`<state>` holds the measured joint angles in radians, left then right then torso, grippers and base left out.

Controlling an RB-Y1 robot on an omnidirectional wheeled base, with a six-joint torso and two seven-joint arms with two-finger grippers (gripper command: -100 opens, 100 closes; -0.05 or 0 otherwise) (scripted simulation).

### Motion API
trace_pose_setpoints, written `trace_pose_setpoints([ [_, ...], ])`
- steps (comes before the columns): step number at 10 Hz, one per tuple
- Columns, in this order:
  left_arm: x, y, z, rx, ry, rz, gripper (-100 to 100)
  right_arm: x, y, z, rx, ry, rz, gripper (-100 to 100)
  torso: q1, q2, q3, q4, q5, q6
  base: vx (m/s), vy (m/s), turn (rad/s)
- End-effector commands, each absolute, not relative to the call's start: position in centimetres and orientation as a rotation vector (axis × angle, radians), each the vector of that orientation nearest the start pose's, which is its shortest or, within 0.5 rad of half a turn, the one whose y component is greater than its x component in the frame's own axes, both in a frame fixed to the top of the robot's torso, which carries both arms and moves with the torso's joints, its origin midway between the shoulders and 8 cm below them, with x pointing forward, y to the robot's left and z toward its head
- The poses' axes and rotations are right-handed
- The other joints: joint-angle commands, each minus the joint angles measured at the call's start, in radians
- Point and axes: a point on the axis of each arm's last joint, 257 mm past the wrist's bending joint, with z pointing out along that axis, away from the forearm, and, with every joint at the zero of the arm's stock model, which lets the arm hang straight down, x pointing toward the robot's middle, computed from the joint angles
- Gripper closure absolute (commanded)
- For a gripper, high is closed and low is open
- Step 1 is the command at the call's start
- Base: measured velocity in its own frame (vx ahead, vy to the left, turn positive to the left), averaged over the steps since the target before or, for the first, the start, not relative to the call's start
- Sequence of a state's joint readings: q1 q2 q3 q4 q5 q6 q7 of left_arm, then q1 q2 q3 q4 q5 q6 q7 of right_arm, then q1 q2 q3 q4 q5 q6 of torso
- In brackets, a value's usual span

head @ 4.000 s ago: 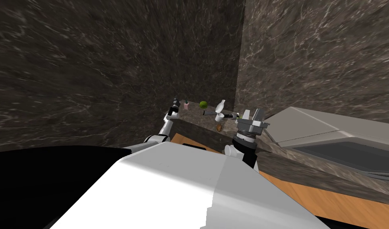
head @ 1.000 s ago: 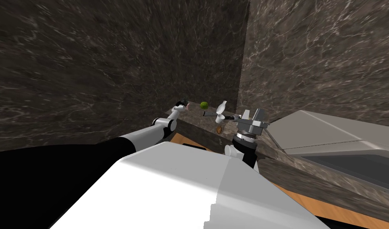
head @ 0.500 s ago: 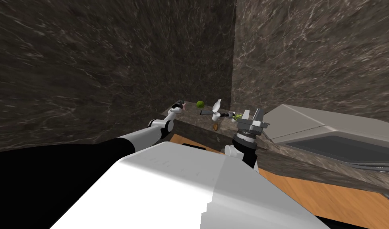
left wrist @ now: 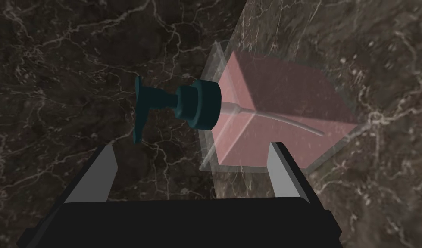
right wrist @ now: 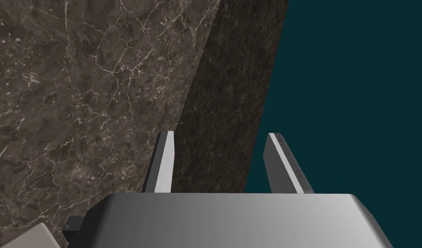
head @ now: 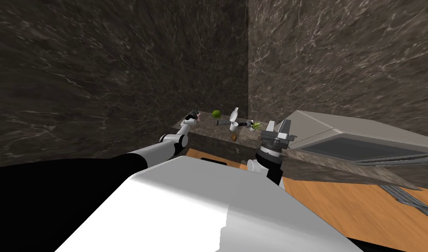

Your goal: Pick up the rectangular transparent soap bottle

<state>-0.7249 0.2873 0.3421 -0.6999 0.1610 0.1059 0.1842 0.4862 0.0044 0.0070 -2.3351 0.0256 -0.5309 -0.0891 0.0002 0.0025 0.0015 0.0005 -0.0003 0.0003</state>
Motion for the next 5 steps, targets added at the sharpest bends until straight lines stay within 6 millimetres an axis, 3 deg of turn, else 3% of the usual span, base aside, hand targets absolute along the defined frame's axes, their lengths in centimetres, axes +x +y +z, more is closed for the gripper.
trace_pose_setpoints([
  [1, 69.1, 40.6, -21.5, -1.701, 0.962, -1.141, -100, 32.8, -26.9, 5.8, 0.596, 0.534, 1.403, 0, 0.000, 0.000, 0.000, 0.000, 0.000, 0.000, -0.029, 0.006, -0.099],
  [2, 67.4, 44.9, -21.9, -1.702, 0.929, -1.076, -100, 32.8, -26.9, 5.8, 0.596, 0.534, 1.403, 0, 0.001, -0.001, -0.001, 0.000, 0.000, -0.001, -0.044, -0.010, -0.334],
  [3, 67.4, 46.3, -21.6, -1.720, 0.907, -1.069, -100, 32.8, -26.9, 5.8, 0.596, 0.534, 1.404, 0, 0.000, -0.001, 0.000, 0.000, 0.000, 0.000, -0.042, 0.001, -0.630],
  [5, 65.8, 47.4, -23.6, -1.766, 0.871, -1.069, -100, 32.8, -26.9, 5.8, 0.596, 0.534, 1.403, 0, 0.002, -0.001, -0.001, 0.000, 0.001, -0.002, -0.012, 0.001, 0.085],
])
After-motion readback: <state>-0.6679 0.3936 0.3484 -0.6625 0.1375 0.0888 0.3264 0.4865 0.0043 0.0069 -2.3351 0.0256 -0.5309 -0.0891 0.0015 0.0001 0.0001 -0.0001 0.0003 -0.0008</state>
